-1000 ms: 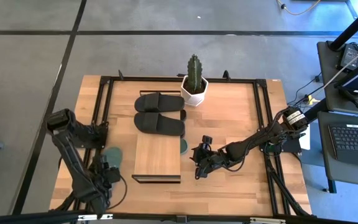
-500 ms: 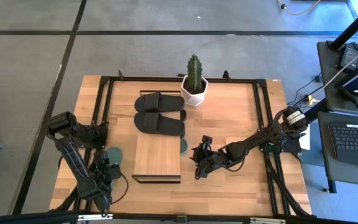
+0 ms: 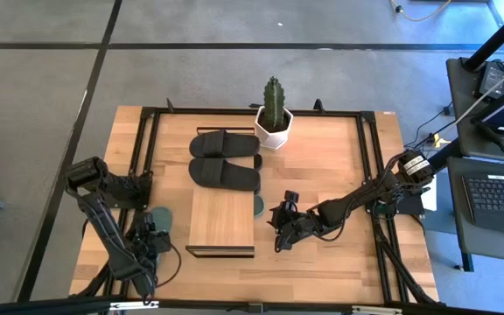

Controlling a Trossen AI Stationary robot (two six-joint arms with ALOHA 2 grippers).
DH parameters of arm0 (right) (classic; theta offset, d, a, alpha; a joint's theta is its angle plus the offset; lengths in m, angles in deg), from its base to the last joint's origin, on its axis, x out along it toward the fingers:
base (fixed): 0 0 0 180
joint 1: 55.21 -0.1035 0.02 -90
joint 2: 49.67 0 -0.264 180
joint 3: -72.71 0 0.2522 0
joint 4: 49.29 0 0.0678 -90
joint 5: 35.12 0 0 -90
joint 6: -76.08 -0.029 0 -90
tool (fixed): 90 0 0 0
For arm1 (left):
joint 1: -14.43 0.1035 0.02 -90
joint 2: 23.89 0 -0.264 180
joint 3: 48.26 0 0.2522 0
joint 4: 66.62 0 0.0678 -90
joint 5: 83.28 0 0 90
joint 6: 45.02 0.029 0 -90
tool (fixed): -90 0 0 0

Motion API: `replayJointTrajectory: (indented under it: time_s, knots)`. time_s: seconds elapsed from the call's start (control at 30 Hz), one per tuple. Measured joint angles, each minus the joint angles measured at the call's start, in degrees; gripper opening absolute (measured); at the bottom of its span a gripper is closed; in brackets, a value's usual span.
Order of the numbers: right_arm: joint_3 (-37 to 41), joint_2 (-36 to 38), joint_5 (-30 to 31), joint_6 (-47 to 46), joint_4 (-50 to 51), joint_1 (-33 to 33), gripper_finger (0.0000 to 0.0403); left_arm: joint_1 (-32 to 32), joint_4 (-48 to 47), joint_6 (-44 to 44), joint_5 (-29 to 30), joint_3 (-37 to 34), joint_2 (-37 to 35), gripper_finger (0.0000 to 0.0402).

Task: Pick and place slides into the shelf
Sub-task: Put the green slides under the shelf

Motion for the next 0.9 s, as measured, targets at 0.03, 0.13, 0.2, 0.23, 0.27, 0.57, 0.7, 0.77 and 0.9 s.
replayJointTrajectory:
  time_s: [0.03, 0.13, 0.2, 0.23, 0.27, 0.57, 0.7, 0.77, 0.9]
  knots:
    - [0.0, 0.0, 0.0, 0.0, 0.0, 0.0, 0.0187, 0.0, 0.3, -0.1, 0.3, 0.0, 0.0, 0.0199]
    - [0.0, 0.0, 0.0, 0.0, 0.0, 0.0, 0.0187, 0.0, 1.5, 0.0, 0.5, 0.0, 0.0, 0.0199]
    - [0.0, 0.0, 0.0, 0.0, 0.0, 0.0, 0.0187, 0.0, 2.0, 0.0, 0.9, 0.0, 0.0, 0.0199]
    - [0.0, 0.0, 0.0, 0.0, 0.0, 0.0, 0.0187, 0.0, 2.0, 0.0, 1.4, 0.0, 0.0, 0.0199]
    - [0.0, 0.0, 0.0, 0.0, 0.0, 0.0, 0.0187, 0.0, 2.0, 0.0, 1.8, 0.0, 0.0, 0.0199]
    - [0.0, 0.0, 0.0, 0.0, 0.3, 0.0, 0.0187, 0.0, 2.3, 0.1, 3.0, 0.0, 0.0, 0.0191]
    - [0.0, 0.0, 0.0, -0.1, 1.0, 0.0, 0.0187, 0.0, 2.3, 0.1, 3.0, 0.0, 0.0, 0.0159]
    - [0.0, 0.0, 0.0, -0.1, 1.1, 0.0, 0.0187, 0.0, 2.3, 0.1, 3.0, 0.0, 0.0, 0.0136]
    - [0.0, 0.0, 0.0, -0.1, 1.1, 0.0, 0.0187, 0.0, 2.5, 0.0, 3.0, 0.0, 0.0, 0.008]
